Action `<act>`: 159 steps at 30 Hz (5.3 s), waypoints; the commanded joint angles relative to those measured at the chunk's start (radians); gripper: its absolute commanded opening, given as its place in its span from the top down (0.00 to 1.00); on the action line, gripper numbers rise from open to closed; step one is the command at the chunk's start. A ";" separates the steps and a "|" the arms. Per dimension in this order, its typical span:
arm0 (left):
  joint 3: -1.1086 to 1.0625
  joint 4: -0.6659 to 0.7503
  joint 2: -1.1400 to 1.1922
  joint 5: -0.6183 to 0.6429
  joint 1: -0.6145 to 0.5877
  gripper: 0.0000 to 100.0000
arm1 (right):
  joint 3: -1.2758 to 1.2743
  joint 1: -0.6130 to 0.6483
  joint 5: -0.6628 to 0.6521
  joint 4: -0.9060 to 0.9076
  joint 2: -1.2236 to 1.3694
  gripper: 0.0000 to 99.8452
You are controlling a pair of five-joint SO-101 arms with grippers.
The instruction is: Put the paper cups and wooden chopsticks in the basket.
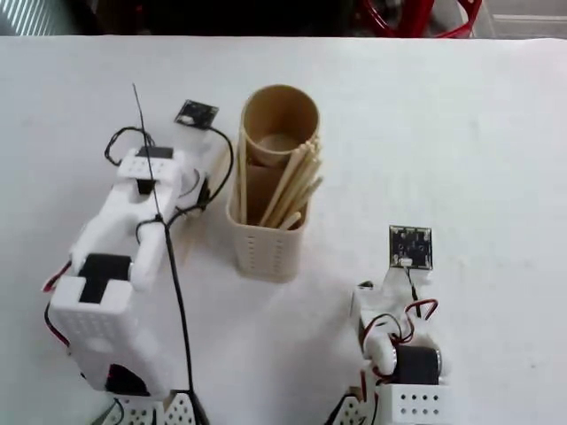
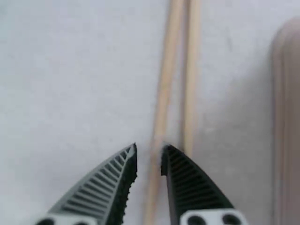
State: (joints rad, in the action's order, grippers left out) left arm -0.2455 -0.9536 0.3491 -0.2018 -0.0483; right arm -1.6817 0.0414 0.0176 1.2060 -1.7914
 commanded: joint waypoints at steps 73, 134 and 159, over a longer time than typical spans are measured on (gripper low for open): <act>0.095 0.153 -1.173 0.104 0.591 0.91 | -0.009 0.004 -0.008 0.007 -0.008 0.84; -0.384 0.230 -0.427 0.152 0.054 0.84 | -0.009 0.004 -0.008 0.007 -0.010 0.84; -0.166 0.103 -0.156 0.150 0.073 0.98 | -0.009 0.004 -0.008 0.007 -0.010 0.84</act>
State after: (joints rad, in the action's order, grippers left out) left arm -0.4572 -0.8462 0.2018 -0.0453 0.0192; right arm -1.6817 0.0414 0.0176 1.2060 -1.7914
